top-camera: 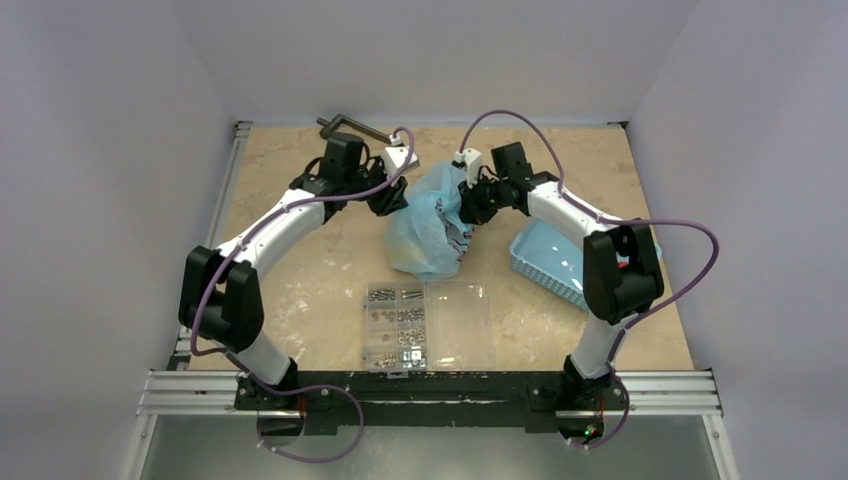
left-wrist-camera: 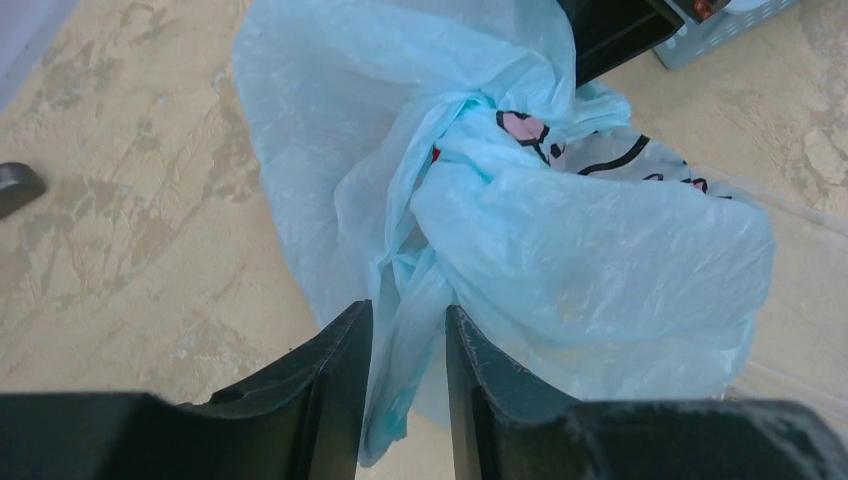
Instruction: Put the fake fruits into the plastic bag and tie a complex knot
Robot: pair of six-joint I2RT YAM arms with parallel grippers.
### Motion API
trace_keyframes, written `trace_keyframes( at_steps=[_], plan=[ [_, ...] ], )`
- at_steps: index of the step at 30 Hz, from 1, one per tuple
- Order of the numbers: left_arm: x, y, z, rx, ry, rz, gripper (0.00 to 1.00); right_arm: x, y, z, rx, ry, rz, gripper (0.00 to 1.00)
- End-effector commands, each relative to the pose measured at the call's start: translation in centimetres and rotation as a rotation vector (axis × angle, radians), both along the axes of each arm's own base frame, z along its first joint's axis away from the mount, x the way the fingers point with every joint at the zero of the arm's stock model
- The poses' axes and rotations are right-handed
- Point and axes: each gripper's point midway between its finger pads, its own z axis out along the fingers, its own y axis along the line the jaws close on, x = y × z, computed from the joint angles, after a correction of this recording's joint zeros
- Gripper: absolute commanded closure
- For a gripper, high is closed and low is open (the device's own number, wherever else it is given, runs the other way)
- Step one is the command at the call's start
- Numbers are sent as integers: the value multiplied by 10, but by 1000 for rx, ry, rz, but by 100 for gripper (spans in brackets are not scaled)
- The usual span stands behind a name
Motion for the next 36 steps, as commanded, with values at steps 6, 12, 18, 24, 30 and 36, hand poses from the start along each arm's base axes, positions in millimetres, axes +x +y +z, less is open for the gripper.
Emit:
trace_keyframes(
  at_steps=[6,12,18,24,30,36],
  plan=[
    [27,-2,12,68,-158,-4,71,4,1,27,8,-80,26,100],
    [16,6,-10,168,-177,-104,73,5,2,28,8,-81,40,100],
    [16,0,-17,183,-226,-189,68,5,3,26,9,-75,51,100],
    [18,-9,-31,218,-267,-298,64,7,4,27,10,-81,61,100],
    [32,-24,-52,254,-293,-368,76,8,5,26,3,-80,77,100],
    [31,-15,-52,281,-276,-334,100,13,-3,27,-25,-91,68,100]
  ],
)
